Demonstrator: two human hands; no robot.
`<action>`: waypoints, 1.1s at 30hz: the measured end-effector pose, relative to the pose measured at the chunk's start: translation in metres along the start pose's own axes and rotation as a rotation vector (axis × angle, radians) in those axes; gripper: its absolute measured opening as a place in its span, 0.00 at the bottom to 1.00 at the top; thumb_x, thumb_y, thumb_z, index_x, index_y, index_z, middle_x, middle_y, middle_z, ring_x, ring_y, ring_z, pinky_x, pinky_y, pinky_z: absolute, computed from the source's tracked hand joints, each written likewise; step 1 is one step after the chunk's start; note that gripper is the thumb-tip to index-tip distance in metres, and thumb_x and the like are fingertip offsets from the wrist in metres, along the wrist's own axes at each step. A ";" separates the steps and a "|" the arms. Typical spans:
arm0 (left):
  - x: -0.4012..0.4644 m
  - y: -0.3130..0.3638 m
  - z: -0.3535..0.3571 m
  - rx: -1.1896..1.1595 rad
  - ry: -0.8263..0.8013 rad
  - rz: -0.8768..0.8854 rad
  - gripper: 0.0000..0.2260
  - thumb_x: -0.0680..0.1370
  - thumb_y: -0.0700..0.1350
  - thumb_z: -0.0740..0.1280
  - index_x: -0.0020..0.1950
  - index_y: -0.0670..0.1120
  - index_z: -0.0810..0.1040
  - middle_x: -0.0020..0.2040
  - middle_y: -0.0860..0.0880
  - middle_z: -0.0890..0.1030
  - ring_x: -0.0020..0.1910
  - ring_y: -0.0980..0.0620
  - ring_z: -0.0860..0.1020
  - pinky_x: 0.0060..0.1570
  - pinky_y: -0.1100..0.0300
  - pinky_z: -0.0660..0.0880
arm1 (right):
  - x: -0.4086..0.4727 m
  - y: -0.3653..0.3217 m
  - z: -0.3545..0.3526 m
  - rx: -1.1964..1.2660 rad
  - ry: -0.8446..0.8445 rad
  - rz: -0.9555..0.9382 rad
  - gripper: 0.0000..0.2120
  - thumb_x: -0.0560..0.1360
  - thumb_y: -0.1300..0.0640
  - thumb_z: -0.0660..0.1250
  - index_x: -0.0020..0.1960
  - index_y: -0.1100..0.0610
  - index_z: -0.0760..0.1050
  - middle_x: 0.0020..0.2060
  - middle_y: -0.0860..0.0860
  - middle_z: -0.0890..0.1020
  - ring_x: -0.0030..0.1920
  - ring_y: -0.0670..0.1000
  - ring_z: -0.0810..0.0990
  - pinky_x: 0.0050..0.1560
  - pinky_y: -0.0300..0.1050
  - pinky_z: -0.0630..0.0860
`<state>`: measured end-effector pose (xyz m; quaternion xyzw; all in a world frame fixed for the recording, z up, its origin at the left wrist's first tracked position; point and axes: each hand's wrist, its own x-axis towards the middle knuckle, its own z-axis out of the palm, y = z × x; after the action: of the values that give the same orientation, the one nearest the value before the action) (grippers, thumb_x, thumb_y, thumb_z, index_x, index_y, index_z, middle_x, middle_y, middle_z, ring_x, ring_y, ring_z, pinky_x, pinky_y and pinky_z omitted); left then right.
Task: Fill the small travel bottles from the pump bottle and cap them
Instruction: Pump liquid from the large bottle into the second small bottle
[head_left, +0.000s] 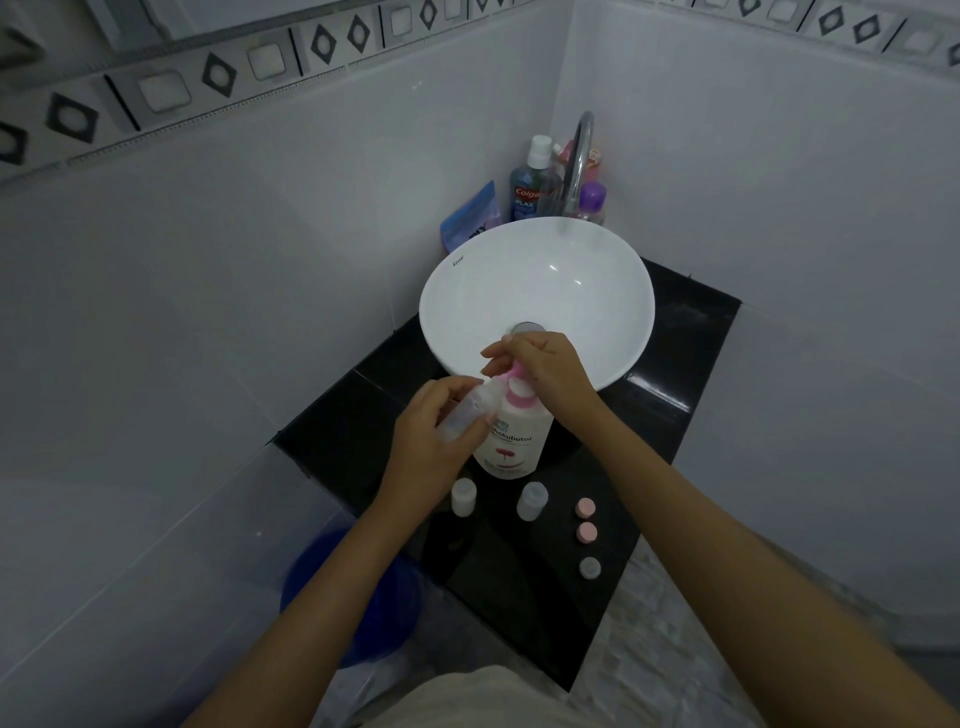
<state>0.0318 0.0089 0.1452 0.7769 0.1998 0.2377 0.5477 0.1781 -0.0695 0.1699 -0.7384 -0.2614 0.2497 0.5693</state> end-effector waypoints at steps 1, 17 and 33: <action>0.000 0.001 0.000 -0.007 0.005 -0.001 0.13 0.75 0.45 0.69 0.58 0.47 0.77 0.53 0.50 0.79 0.50 0.60 0.77 0.47 0.72 0.73 | 0.000 0.001 0.000 -0.007 0.004 -0.007 0.13 0.77 0.62 0.58 0.47 0.65 0.82 0.36 0.55 0.84 0.40 0.48 0.82 0.56 0.44 0.76; 0.004 -0.001 0.002 -0.080 -0.023 -0.069 0.14 0.72 0.47 0.71 0.58 0.49 0.79 0.53 0.52 0.81 0.53 0.58 0.79 0.51 0.63 0.77 | 0.004 0.014 0.004 -0.026 0.025 0.053 0.20 0.81 0.52 0.56 0.45 0.62 0.82 0.42 0.55 0.85 0.48 0.54 0.81 0.37 0.29 0.76; 0.008 -0.002 0.000 -0.102 -0.026 -0.078 0.15 0.72 0.46 0.72 0.58 0.48 0.79 0.53 0.52 0.82 0.53 0.59 0.79 0.50 0.68 0.76 | 0.005 0.002 0.005 -0.153 0.044 0.049 0.21 0.81 0.54 0.54 0.45 0.63 0.83 0.37 0.50 0.83 0.37 0.41 0.76 0.38 0.20 0.67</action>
<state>0.0384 0.0139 0.1449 0.7429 0.2102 0.2159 0.5978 0.1792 -0.0631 0.1666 -0.7912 -0.2490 0.2266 0.5106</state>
